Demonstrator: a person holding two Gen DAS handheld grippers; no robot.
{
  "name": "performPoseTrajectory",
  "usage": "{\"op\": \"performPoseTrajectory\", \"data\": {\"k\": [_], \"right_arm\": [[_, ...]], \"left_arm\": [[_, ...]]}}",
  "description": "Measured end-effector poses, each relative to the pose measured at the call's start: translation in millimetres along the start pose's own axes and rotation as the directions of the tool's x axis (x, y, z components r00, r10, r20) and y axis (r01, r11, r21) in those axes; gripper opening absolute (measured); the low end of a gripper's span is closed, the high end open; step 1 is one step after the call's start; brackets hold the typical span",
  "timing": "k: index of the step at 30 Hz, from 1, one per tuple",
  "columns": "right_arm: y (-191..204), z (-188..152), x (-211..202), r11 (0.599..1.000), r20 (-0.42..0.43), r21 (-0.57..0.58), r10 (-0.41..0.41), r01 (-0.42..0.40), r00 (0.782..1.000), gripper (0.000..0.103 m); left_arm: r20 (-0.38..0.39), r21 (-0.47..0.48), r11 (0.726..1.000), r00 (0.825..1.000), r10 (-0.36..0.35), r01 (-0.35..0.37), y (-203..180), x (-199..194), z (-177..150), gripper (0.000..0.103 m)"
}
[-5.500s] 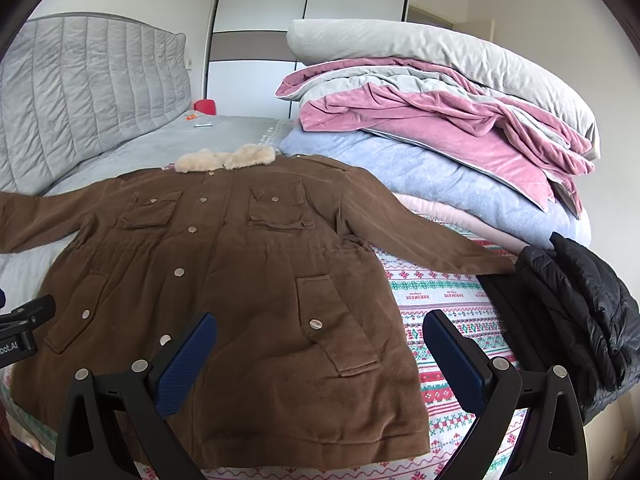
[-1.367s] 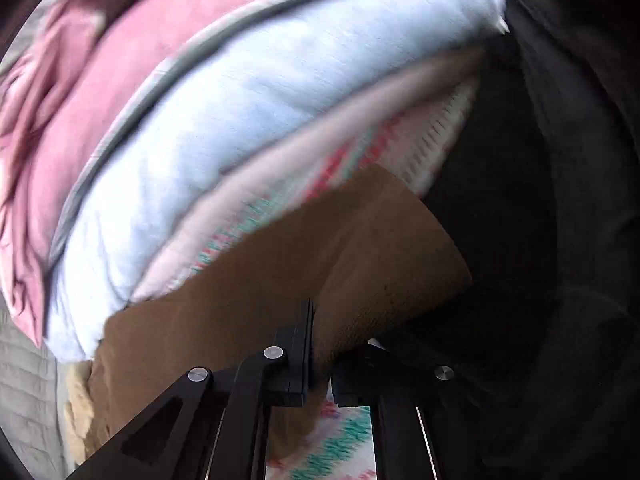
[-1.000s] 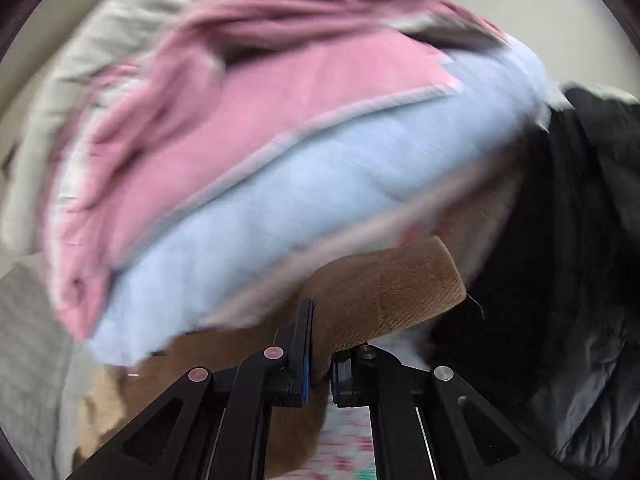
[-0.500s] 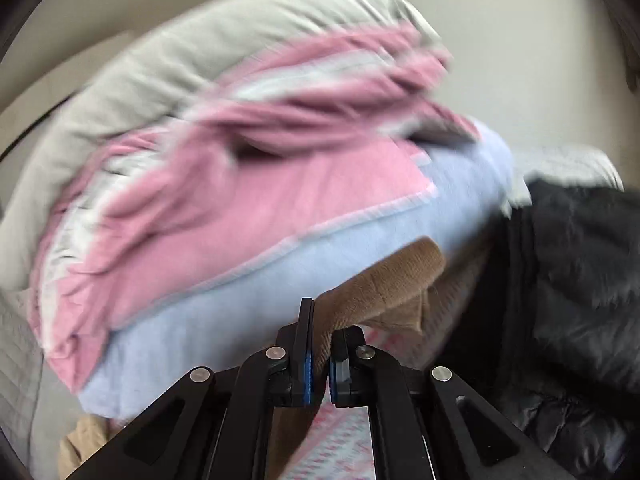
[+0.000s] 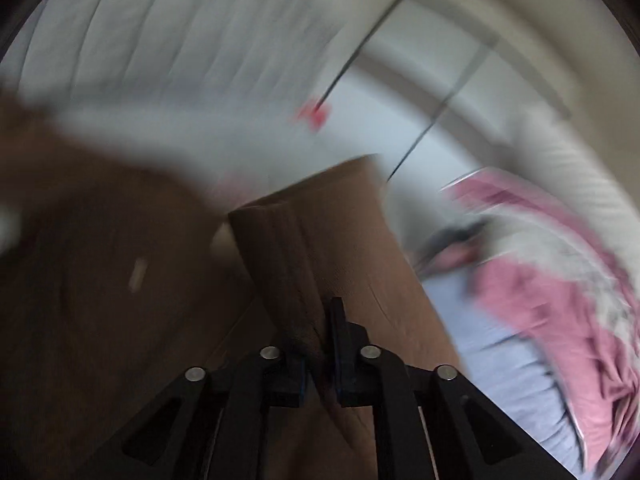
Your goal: Fold large clothes
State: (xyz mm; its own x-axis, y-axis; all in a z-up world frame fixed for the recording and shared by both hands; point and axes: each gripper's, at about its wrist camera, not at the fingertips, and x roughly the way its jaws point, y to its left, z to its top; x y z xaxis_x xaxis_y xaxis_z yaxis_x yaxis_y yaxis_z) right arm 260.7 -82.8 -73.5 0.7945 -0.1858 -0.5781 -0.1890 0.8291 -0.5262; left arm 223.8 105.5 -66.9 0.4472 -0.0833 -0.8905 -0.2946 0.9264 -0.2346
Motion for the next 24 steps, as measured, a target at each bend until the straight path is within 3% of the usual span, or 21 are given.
{"op": "performPoseTrajectory", "data": {"k": [2, 4, 5, 9, 14, 19, 24], "right_arm": [[52, -22, 44, 0.991, -0.181, -0.124, 0.024, -0.047, 0.983, 0.01], [66, -32, 43, 0.987, -0.117, -0.155, -0.062, 0.044, 0.991, 0.015], [64, -33, 44, 0.991, -0.109, -0.13, -0.051, 0.036, 0.993, 0.017], [27, -28, 32, 0.987, -0.127, 0.044, 0.16, -0.155, 0.979, 0.017], [-1, -27, 19, 0.943, -0.077, 0.182, 0.297, -0.28, 0.952, 0.018], [12, -31, 11, 0.951, -0.075, 0.163, 0.278, -0.263, 0.958, 0.014], [16, -38, 25, 0.942, -0.079, 0.174, 0.304, -0.287, 0.949, 0.012]], "left_arm": [[-0.002, -0.018, 1.0, 1.0, 0.002, -0.002, 6, 0, 2, 0.081], [-0.002, -0.041, 0.999, 1.0, -0.013, 0.013, 11, -2, 3, 0.081], [0.001, -0.048, 0.999, 1.0, -0.021, 0.021, 12, -3, 4, 0.081], [0.013, -0.036, 0.999, 1.0, -0.016, 0.017, 10, -5, 4, 0.081], [-0.001, -0.044, 0.999, 1.0, -0.027, 0.027, 11, -3, 5, 0.081], [0.009, -0.04, 0.999, 1.0, -0.029, 0.03, 10, -4, 6, 0.081], [0.008, -0.05, 0.998, 0.999, -0.033, 0.033, 11, -4, 6, 0.081]]}}
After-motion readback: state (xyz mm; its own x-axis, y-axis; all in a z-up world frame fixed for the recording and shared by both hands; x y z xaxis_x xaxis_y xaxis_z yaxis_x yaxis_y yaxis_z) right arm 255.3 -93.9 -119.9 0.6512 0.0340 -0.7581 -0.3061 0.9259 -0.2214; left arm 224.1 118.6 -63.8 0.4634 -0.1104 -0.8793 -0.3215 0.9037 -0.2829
